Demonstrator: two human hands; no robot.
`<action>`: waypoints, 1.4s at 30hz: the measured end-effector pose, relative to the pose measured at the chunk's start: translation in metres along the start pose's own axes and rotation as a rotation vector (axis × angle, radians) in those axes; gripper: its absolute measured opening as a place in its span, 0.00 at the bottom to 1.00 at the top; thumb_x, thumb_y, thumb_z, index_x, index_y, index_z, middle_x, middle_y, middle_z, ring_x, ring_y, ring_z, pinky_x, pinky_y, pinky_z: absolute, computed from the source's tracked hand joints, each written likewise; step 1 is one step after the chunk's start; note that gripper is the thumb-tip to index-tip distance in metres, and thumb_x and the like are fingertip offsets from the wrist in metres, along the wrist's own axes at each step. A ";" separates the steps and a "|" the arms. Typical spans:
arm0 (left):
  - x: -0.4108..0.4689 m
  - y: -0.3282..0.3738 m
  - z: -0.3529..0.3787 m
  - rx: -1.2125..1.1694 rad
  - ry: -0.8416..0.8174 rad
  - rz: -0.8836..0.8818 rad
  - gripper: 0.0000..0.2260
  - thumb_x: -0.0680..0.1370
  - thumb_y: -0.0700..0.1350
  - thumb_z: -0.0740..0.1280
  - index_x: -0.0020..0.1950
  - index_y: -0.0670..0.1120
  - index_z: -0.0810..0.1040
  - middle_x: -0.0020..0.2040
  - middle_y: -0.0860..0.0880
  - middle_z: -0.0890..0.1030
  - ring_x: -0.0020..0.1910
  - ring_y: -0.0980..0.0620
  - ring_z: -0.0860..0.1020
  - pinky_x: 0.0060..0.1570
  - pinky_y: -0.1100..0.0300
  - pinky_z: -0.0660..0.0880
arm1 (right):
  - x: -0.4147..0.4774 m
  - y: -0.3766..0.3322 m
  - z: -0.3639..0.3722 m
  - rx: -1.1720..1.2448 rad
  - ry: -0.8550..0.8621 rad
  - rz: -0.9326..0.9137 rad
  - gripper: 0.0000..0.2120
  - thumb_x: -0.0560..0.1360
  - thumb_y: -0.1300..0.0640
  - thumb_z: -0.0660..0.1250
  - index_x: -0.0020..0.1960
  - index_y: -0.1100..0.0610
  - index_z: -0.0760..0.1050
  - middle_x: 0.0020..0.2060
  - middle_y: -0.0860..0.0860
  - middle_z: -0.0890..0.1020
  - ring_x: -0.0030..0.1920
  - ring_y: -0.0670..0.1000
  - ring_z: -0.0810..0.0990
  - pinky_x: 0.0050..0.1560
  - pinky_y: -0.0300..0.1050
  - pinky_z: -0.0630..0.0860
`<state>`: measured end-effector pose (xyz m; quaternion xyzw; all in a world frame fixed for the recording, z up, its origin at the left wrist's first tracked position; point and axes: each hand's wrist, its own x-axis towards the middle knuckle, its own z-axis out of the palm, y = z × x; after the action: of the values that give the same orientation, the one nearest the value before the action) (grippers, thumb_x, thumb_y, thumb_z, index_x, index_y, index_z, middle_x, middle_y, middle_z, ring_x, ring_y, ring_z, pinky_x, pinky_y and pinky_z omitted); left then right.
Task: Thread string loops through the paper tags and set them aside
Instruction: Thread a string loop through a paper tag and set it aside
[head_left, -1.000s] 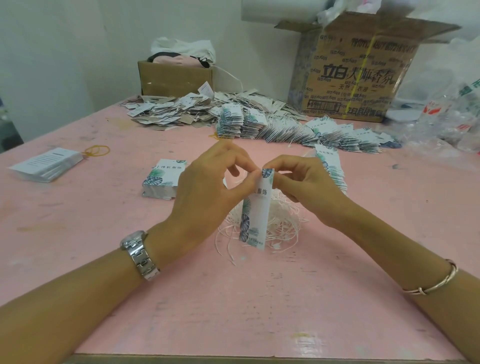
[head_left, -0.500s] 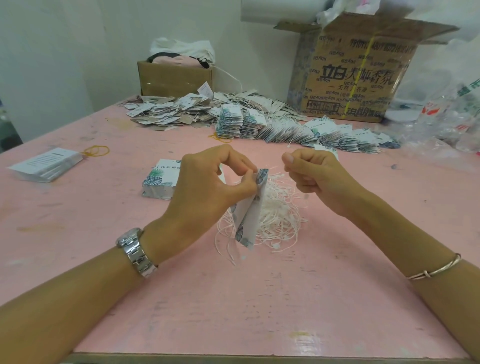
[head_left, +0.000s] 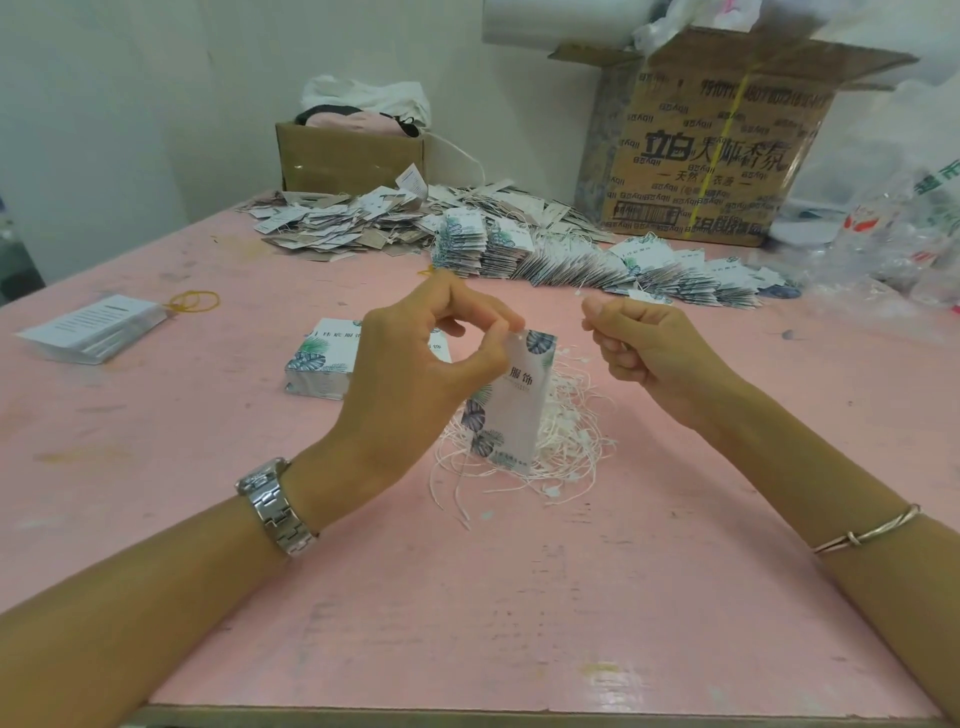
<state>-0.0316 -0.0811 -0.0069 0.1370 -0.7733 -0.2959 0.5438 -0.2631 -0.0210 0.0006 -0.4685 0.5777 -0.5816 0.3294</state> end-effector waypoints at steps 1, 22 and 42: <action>0.000 0.000 0.000 -0.004 -0.004 -0.007 0.03 0.76 0.41 0.69 0.44 0.49 0.77 0.44 0.61 0.84 0.49 0.57 0.82 0.47 0.66 0.74 | 0.000 0.000 0.000 -0.007 0.007 0.008 0.13 0.71 0.48 0.72 0.41 0.59 0.79 0.27 0.46 0.69 0.25 0.44 0.62 0.24 0.34 0.60; 0.005 -0.013 0.000 -0.235 -0.022 -0.237 0.08 0.76 0.40 0.71 0.50 0.52 0.83 0.46 0.53 0.86 0.50 0.53 0.83 0.54 0.61 0.78 | -0.008 -0.019 0.006 0.224 -0.051 -0.081 0.13 0.71 0.65 0.68 0.56 0.63 0.79 0.42 0.55 0.86 0.43 0.50 0.86 0.44 0.34 0.79; 0.000 -0.009 0.006 -0.179 -0.086 -0.326 0.02 0.74 0.45 0.74 0.45 0.51 0.84 0.41 0.55 0.85 0.40 0.60 0.81 0.45 0.66 0.76 | -0.024 -0.025 0.030 0.002 -0.208 -0.237 0.07 0.71 0.61 0.71 0.47 0.63 0.82 0.36 0.57 0.85 0.33 0.50 0.82 0.29 0.37 0.74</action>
<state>-0.0382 -0.0865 -0.0140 0.1989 -0.7338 -0.4533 0.4652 -0.2235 -0.0063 0.0179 -0.5909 0.4805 -0.5652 0.3171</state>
